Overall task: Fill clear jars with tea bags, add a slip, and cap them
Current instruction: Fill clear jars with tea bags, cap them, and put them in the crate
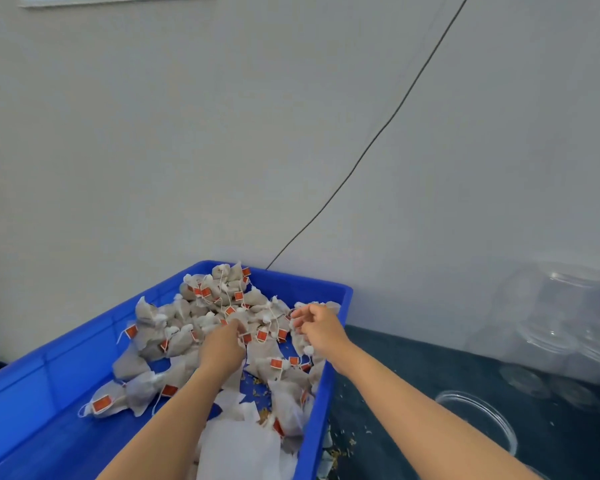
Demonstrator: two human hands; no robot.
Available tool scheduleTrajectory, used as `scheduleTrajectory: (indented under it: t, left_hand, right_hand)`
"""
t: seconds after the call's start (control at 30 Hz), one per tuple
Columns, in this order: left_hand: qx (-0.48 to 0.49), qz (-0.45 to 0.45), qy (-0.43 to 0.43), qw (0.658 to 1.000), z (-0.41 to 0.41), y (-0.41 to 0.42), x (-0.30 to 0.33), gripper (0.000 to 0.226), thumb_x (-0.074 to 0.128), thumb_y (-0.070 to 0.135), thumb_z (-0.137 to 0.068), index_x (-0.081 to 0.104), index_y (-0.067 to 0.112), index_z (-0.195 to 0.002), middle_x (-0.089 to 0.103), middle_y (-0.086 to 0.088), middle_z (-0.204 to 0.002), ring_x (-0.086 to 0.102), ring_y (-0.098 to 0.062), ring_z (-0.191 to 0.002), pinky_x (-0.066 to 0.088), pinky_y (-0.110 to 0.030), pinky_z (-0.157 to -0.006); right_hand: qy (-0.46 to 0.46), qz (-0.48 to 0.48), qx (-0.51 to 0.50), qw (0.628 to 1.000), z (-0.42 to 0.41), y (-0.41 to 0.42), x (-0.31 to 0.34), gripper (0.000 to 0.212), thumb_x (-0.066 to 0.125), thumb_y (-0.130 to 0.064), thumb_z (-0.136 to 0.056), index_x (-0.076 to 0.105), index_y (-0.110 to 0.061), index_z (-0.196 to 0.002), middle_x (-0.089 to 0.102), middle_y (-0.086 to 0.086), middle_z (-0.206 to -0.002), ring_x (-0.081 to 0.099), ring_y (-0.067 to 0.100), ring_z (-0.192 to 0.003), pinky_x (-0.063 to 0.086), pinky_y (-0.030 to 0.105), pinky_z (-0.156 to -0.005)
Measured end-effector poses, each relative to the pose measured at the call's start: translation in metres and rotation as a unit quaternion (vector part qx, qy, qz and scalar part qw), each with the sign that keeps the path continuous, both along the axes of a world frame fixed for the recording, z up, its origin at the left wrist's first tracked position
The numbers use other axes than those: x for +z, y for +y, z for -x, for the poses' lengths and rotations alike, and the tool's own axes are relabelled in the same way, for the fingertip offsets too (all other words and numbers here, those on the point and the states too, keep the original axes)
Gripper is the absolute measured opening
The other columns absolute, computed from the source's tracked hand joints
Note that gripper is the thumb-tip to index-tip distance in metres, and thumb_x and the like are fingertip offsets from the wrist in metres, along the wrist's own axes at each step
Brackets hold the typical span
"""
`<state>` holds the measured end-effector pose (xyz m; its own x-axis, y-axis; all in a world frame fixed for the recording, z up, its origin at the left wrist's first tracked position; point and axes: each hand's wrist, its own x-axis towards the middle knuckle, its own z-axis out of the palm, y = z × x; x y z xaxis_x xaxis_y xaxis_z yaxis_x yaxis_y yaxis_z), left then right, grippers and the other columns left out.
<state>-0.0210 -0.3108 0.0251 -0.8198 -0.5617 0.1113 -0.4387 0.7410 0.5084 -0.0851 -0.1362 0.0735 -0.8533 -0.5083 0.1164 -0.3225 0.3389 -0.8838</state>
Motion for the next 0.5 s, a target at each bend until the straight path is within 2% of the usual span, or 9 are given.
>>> scheduleTrajectory:
  t: [0.07, 0.13, 0.2, 0.3, 0.4, 0.5]
  left_hand:
    - [0.023, 0.104, -0.014, 0.994, 0.007, -0.013, -0.009, 0.044, 0.058, 0.017, -0.091, 0.045, 0.024, -0.132, 0.049, -0.003, -0.136, 0.047, -0.022, -0.123, 0.044, -0.033, -0.099]
    - [0.061, 0.174, -0.043, 0.982, 0.012, -0.022, -0.014, 0.054, 0.060, 0.032, -0.091, 0.036, 0.026, -0.140, 0.038, -0.005, -0.146, 0.039, -0.026, -0.132, 0.034, -0.038, -0.107]
    - [0.083, 0.170, -0.063, 0.980, 0.021, -0.032, -0.021, 0.073, 0.060, 0.050, -0.089, 0.023, 0.028, -0.148, 0.023, -0.009, -0.154, 0.029, -0.031, -0.139, 0.028, -0.043, -0.112]
    - [0.055, 0.143, -0.094, 0.984, 0.042, -0.041, -0.032, 0.094, 0.055, 0.070, -0.081, 0.006, 0.034, -0.153, 0.007, -0.008, -0.161, 0.014, -0.038, -0.145, 0.023, -0.052, -0.114]
    - [0.028, 0.133, -0.115, 0.984, 0.059, -0.046, -0.040, 0.095, 0.052, 0.079, -0.076, 0.009, 0.039, -0.152, 0.010, -0.004, -0.161, 0.008, -0.039, -0.146, 0.025, -0.058, -0.110]
    - [0.022, 0.136, -0.110, 0.984, 0.069, -0.054, -0.042, 0.085, 0.055, 0.073, -0.078, 0.022, 0.038, -0.149, 0.018, -0.002, -0.158, 0.018, -0.038, -0.142, 0.036, -0.055, -0.104]
  right_hand:
    - [0.026, -0.038, 0.019, 0.999, 0.011, -0.015, -0.006, 0.028, 0.040, 0.004, -0.093, 0.059, -0.014, -0.104, 0.059, -0.002, -0.100, 0.056, 0.007, -0.091, 0.043, 0.013, -0.070]
    - [0.046, -0.069, 0.030, 0.996, 0.019, -0.028, -0.011, 0.026, 0.042, 0.002, -0.093, 0.058, -0.016, -0.103, 0.060, 0.000, -0.102, 0.056, 0.010, -0.095, 0.045, 0.014, -0.074]
    - [0.056, -0.090, 0.029, 0.994, 0.028, -0.041, -0.018, 0.026, 0.043, 0.001, -0.093, 0.056, -0.020, -0.100, 0.060, 0.001, -0.105, 0.056, 0.014, -0.100, 0.047, 0.022, -0.083]
    - [0.048, -0.126, 0.039, 0.990, 0.043, -0.055, -0.028, 0.028, 0.043, 0.000, -0.092, 0.054, -0.021, -0.105, 0.056, -0.002, -0.105, 0.053, 0.012, -0.097, 0.045, 0.024, -0.080]
    - [0.044, -0.169, 0.047, 0.984, 0.054, -0.064, -0.036, 0.029, 0.044, -0.005, -0.095, 0.053, -0.019, -0.118, 0.056, 0.002, -0.115, 0.051, 0.012, -0.098, 0.044, 0.024, -0.081]
    - [0.060, -0.206, 0.042, 0.976, 0.062, -0.067, -0.039, 0.028, 0.047, -0.010, -0.096, 0.049, -0.017, -0.123, 0.056, 0.004, -0.120, 0.050, 0.013, -0.096, 0.043, 0.026, -0.081]
